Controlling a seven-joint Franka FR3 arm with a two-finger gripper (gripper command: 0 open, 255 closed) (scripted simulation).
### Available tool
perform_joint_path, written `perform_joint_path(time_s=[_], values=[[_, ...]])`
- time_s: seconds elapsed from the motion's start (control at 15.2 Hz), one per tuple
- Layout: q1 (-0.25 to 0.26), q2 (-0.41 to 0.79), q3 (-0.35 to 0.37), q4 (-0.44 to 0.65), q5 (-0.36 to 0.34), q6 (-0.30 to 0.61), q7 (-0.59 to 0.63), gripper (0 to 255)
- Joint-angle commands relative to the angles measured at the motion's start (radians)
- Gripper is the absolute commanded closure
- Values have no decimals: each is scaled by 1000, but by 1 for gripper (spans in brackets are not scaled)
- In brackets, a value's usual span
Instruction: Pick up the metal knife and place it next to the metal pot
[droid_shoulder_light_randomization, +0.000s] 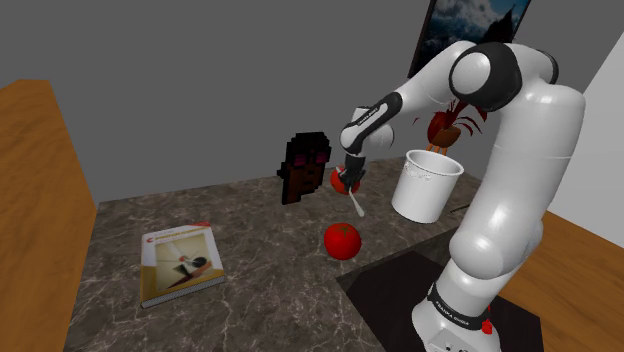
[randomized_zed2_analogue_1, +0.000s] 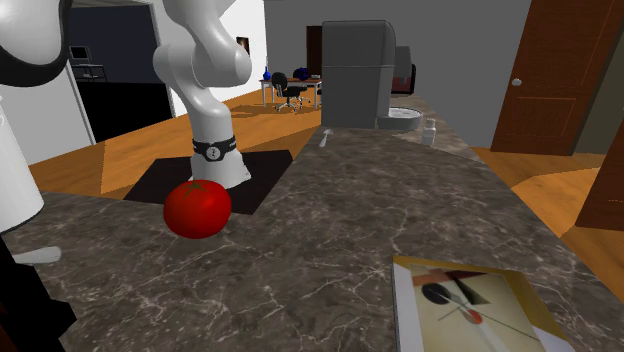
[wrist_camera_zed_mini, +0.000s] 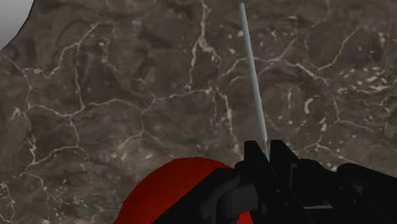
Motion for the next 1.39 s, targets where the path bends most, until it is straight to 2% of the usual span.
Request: perform_joint_path(time_s=[0.0,0.46,0.92,0.99,1.32], values=[[-2,25,1,-10,6,30,-5,255],[-9,103,10,-16,26,112,-18,255],[-9,103,10,-16,26,112,-18,255],[-9,102,10,-16,26,112,-18,0],[-9,102,10,-16,26,112,-18,0]])
